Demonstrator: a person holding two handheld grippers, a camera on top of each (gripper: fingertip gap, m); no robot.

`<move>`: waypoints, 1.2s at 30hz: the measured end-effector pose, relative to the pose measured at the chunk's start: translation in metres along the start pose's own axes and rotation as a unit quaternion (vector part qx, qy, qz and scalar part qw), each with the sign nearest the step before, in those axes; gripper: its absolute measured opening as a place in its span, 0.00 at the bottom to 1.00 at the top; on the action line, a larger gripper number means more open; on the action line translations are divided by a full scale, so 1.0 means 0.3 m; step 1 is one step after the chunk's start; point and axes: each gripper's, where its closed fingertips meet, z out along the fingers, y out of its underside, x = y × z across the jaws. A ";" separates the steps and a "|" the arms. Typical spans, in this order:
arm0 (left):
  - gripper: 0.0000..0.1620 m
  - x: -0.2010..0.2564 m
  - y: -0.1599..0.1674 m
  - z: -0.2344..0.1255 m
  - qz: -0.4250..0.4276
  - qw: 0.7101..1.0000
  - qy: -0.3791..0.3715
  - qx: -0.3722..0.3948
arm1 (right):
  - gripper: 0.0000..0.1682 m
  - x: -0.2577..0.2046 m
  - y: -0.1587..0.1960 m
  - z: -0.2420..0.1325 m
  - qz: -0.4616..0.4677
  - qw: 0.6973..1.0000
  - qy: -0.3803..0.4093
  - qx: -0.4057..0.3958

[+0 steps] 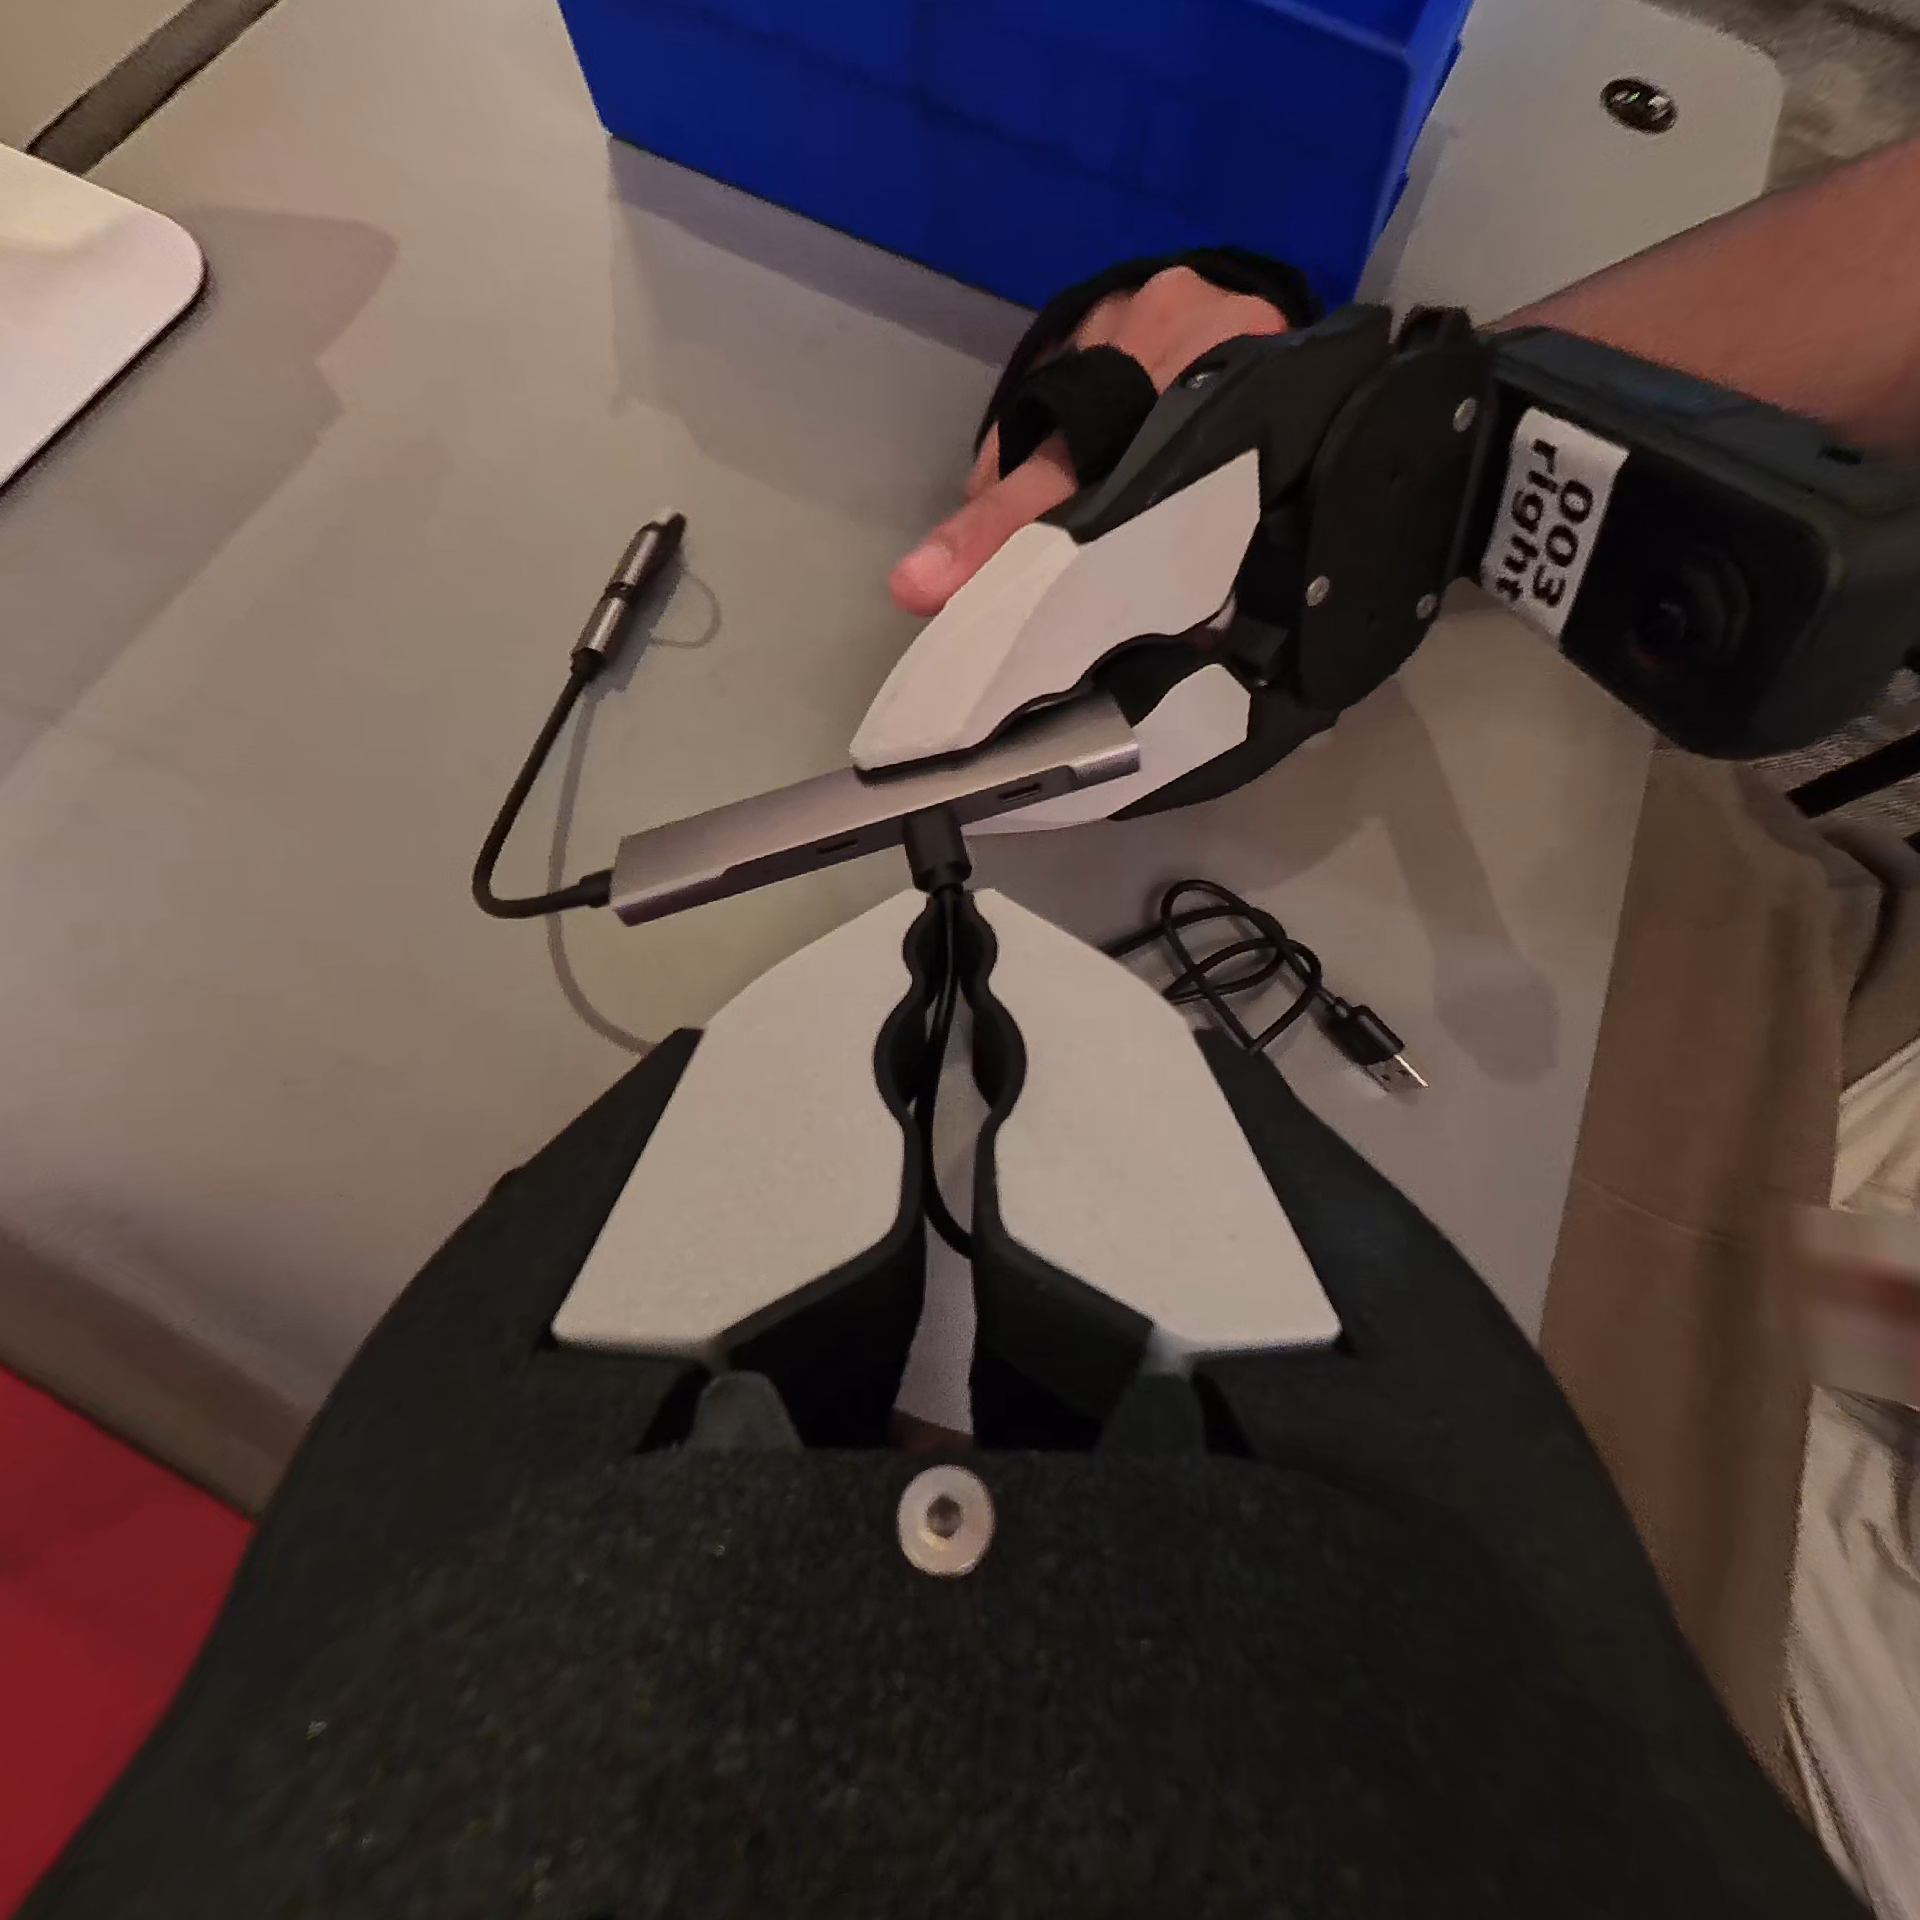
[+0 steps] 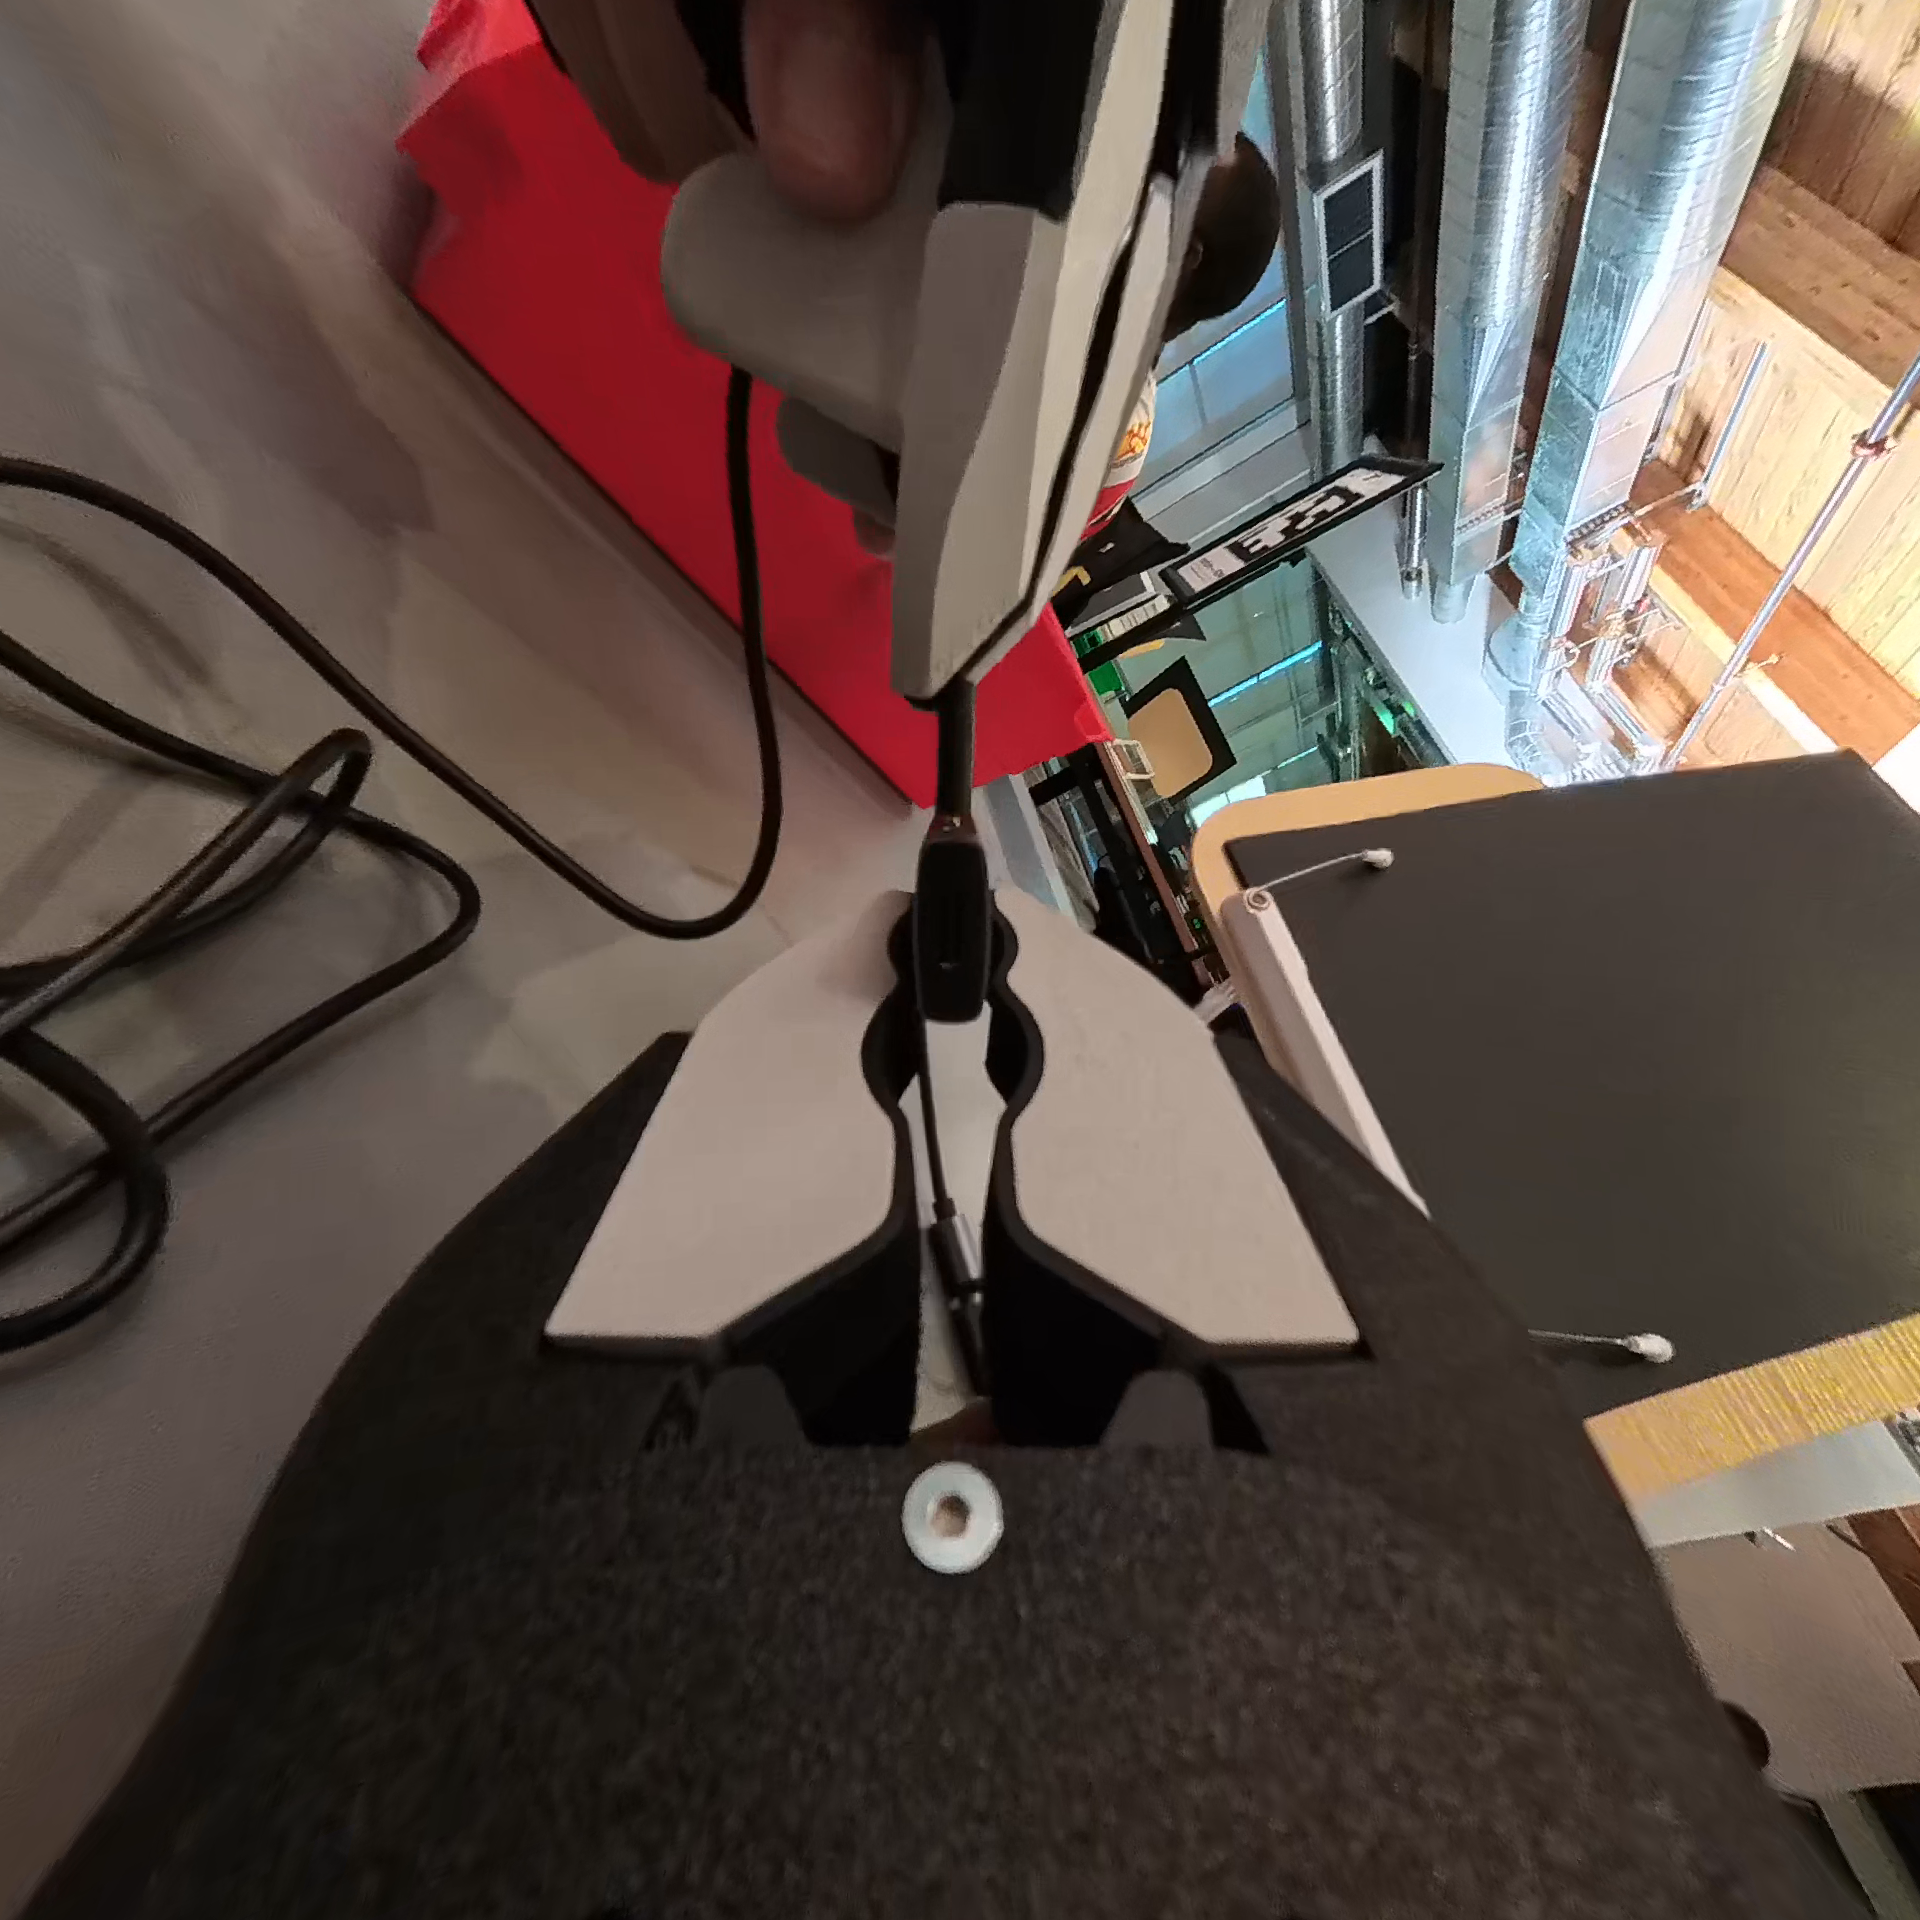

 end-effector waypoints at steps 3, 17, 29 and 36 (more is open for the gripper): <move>0.01 -0.005 0.031 0.016 0.001 1.000 -0.010 -0.019 | 0.04 -0.027 0.011 0.006 -0.023 1.000 -0.008 -0.019; 0.00 -0.037 0.057 0.065 0.002 0.998 -0.058 -0.036 | 0.04 -0.055 0.047 0.015 -0.048 0.997 -0.019 -0.063; 0.25 -0.004 -0.005 -0.104 -0.035 0.988 -0.128 0.075 | 0.05 0.025 0.072 0.016 0.048 0.997 0.011 -0.065; 0.18 0.199 0.235 -0.291 -0.180 0.944 -0.154 0.229 | 0.05 0.390 -0.025 -0.062 0.124 0.985 0.086 -0.086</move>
